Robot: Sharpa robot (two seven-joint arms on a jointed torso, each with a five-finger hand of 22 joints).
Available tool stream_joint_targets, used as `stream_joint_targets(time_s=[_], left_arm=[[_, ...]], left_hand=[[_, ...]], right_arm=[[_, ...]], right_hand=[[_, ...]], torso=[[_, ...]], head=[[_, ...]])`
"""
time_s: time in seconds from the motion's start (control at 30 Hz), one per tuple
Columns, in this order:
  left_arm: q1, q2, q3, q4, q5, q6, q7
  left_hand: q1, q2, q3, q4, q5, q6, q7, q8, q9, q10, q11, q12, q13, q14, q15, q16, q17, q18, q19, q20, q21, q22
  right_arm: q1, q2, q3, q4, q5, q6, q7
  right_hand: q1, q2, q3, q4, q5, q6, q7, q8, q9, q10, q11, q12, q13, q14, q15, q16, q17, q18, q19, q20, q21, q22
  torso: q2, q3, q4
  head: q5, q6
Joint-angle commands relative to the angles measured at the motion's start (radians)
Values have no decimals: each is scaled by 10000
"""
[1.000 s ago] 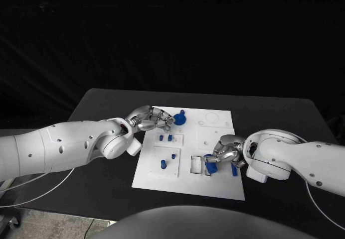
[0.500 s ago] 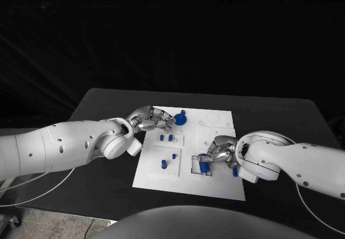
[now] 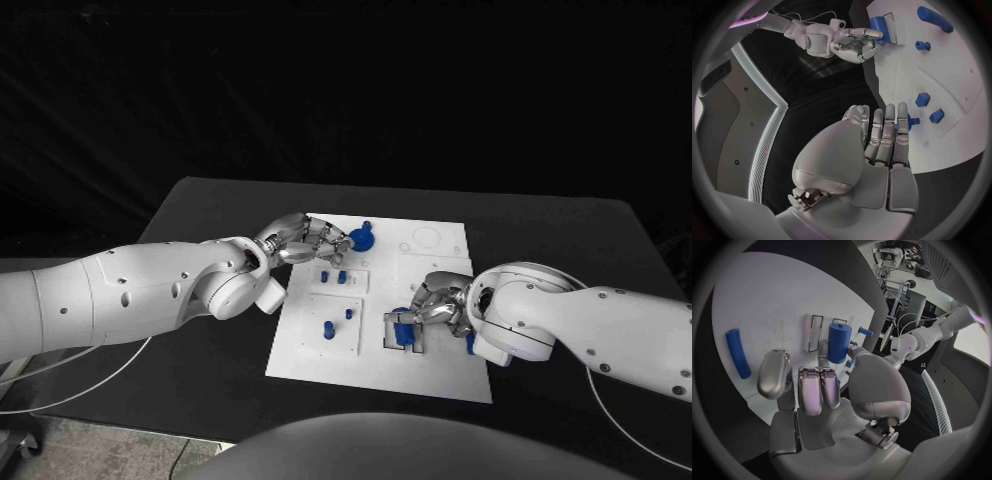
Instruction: Assemble the parts on the task board
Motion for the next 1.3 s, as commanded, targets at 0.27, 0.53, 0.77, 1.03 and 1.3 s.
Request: stream_joint_targets(time_s=[0.27, 0.53, 0.77, 1.03, 1.3], left_arm=[[-6, 58, 4, -5, 23, 257, -7], [-7, 70, 4, -14, 20, 281, -20], [-7, 84, 4, -29, 19, 299, -30], [-8, 107, 4, -44, 19, 340, -59], [-11, 123, 4, -57, 19, 355, -81]], left_hand=[[103, -28, 49, 16, 70, -4, 38, 49, 8, 78, -8, -49, -18, 33, 6, 67, -11, 97, 15, -14, 42, 17], [103, -28, 49, 16, 70, -4, 38, 49, 8, 78, -8, -49, -18, 33, 6, 67, -11, 97, 15, -14, 42, 17], [108, -29, 57, 19, 73, -6, 39, 53, 8, 85, -5, -52, -25, 31, 6, 68, -13, 96, 13, -15, 43, 23], [188, -53, 126, -4, 115, -16, 42, 79, 11, 116, -7, -73, -68, 37, 1, 80, -26, 94, 3, -24, 51, 62], [280, -92, 207, -20, 194, -28, 51, 109, 14, 146, -7, -101, -117, 42, -4, 89, -42, 90, -9, -34, 64, 114]], right_arm=[[-96, 81, -71, -65, -386, 281, -314], [-101, 88, -71, -77, -636, 409, -458], [-104, 80, -71, -56, -690, 482, -499], [-111, 34, -71, -43, -773, 305, -424], [-114, -9, -70, -39, -819, 221, -377]], right_hand=[[-251, 54, 1343, -1342, -815, -71, -47, -115, -91, 1033, 92, 38, 2630, 865, 75, -30, 1939, 111, -74, 29, -56, 1454], [-684, -25, 809, -1036, -2566, -37, 4, -192, -193, 1033, 139, 38, 2630, 864, 114, -34, 1933, 115, -66, 68, -94, 1450], [-790, -62, 522, -952, -3189, -18, 6, -208, -226, 1033, 142, 38, 2630, 863, 117, -39, 1927, 120, -62, 77, -120, 1447], [-899, -48, 89, -798, -4211, 5, 0, -189, -238, 1033, 138, 38, 2630, 872, 112, -23, 1947, 120, -40, 74, -130, 1450], [-1254, 51, -305, -387, -4475, 66, -24, -93, -183, 1033, 121, 38, 2630, 873, 99, -23, 1947, 126, -36, 66, -170, 1445]], torso=[[-1, -1, 6], [4, -1, 6], [6, 2, 3], [-2, 3, 0], [0, 2, 5]], head=[[-24, 2], [-4, 2], [1, 2], [3, 2], [17, 2]])
